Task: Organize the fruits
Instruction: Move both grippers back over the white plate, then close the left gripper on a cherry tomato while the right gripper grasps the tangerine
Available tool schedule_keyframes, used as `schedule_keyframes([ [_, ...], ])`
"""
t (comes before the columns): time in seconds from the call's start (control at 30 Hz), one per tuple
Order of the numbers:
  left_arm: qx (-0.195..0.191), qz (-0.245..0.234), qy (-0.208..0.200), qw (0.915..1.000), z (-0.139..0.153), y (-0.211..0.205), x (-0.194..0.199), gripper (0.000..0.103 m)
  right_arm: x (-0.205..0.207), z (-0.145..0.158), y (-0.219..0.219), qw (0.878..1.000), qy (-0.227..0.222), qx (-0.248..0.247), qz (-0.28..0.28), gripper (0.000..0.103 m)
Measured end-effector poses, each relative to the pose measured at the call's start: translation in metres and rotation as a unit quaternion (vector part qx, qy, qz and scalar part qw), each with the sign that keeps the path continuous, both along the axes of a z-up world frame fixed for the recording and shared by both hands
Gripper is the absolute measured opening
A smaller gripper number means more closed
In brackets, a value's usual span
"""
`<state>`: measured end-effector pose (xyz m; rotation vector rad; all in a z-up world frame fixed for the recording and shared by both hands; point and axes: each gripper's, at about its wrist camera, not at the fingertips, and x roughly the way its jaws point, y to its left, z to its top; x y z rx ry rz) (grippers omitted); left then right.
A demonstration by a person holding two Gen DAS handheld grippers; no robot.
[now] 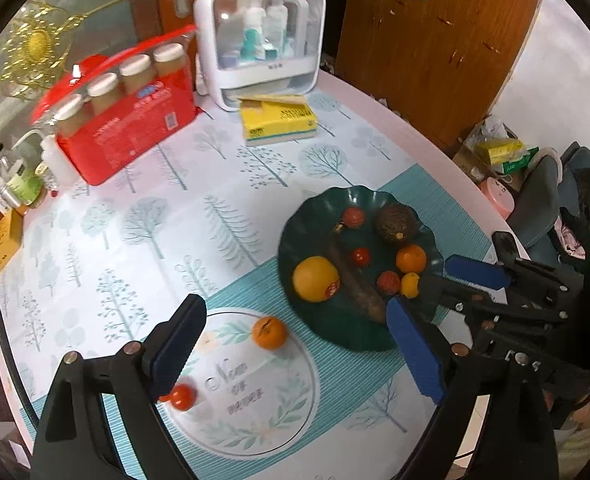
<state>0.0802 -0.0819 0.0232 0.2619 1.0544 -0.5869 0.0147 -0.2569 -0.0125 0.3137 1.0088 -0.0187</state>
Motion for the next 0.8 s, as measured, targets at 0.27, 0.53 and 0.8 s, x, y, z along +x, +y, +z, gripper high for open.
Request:
schedule_keyframes([
  [0.27, -0.012, 0.030, -0.021, 0.9993, 0.017, 0.062, 0.001, 0.092, -0.001, 0.028, 0.052, 0.999, -0.031, -0.016, 0.021, 0.044],
  [0.53, -0.001, 0.086, -0.019, 0.9961, 0.000, 0.126, 0.014, 0.092, 0.016, 0.014, 0.100, 0.998, -0.022, -0.015, 0.052, 0.046],
  [0.8, 0.020, 0.128, 0.010, 0.9915, -0.060, 0.177, 0.019, 0.092, 0.031, -0.037, 0.132, 0.997, 0.013, -0.010, 0.075, 0.046],
])
